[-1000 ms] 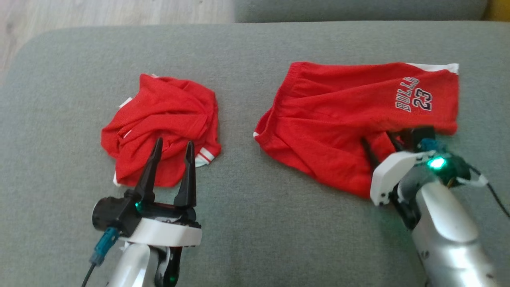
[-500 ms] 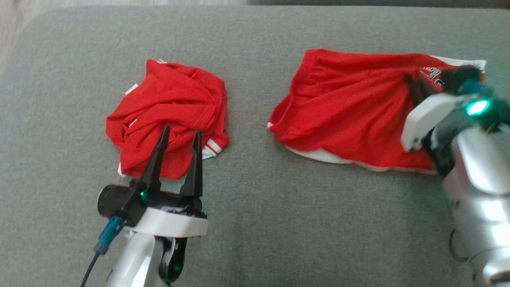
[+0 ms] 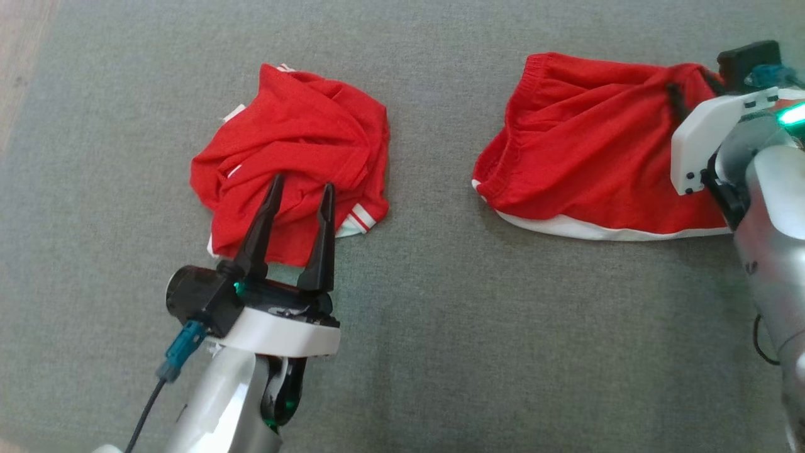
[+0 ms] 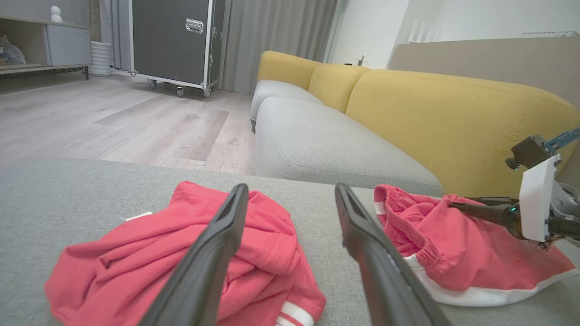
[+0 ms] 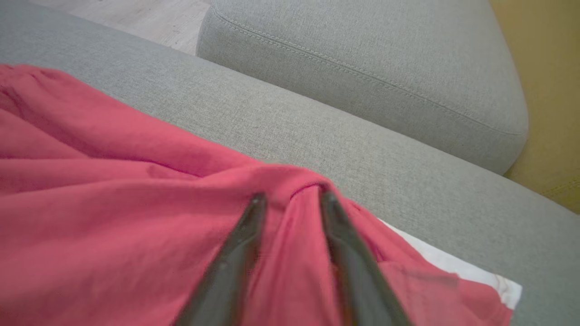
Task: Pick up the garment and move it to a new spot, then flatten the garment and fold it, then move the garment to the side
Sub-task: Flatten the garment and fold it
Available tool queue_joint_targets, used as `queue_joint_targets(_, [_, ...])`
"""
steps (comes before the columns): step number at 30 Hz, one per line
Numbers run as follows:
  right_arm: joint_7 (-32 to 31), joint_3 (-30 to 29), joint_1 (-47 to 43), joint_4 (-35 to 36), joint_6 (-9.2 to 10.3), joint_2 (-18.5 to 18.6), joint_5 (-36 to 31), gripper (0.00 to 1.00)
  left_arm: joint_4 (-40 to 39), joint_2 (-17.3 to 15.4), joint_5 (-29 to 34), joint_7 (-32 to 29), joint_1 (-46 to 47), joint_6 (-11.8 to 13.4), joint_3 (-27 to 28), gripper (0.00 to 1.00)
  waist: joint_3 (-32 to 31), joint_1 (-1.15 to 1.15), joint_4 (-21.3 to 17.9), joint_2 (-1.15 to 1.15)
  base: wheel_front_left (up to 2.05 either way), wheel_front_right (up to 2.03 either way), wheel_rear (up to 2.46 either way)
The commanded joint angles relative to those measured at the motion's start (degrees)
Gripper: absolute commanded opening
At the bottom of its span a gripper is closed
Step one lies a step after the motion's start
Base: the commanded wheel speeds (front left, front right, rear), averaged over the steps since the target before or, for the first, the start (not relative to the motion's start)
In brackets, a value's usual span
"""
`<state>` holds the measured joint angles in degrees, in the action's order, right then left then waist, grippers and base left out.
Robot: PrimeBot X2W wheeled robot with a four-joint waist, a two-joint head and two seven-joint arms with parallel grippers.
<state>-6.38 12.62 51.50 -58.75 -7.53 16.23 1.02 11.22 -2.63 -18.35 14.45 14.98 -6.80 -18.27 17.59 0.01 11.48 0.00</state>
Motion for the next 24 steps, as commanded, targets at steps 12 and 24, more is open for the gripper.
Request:
queue_joint_targets(12, [12.83, 0.22, 0.03, 0.48, 0.04, -1.18, 6.04, 1.0, -2.28, -0.25, 0.78, 0.55, -0.55, 0.48, 4.94, 1.0, -6.58, -0.01, -7.21, 0.0, 0.0, 0.0, 0.0])
queue_joint_targets(24, [21.18, -7.36, -17.05, 16.86, 0.04, -8.31, 6.36, 1.0, -3.73, -0.25, 1.4, 0.55, -4.53, 0.39, 8.21, 1.0, -12.07, -0.01, -15.22, 0.0, 0.0, 0.0, 0.0])
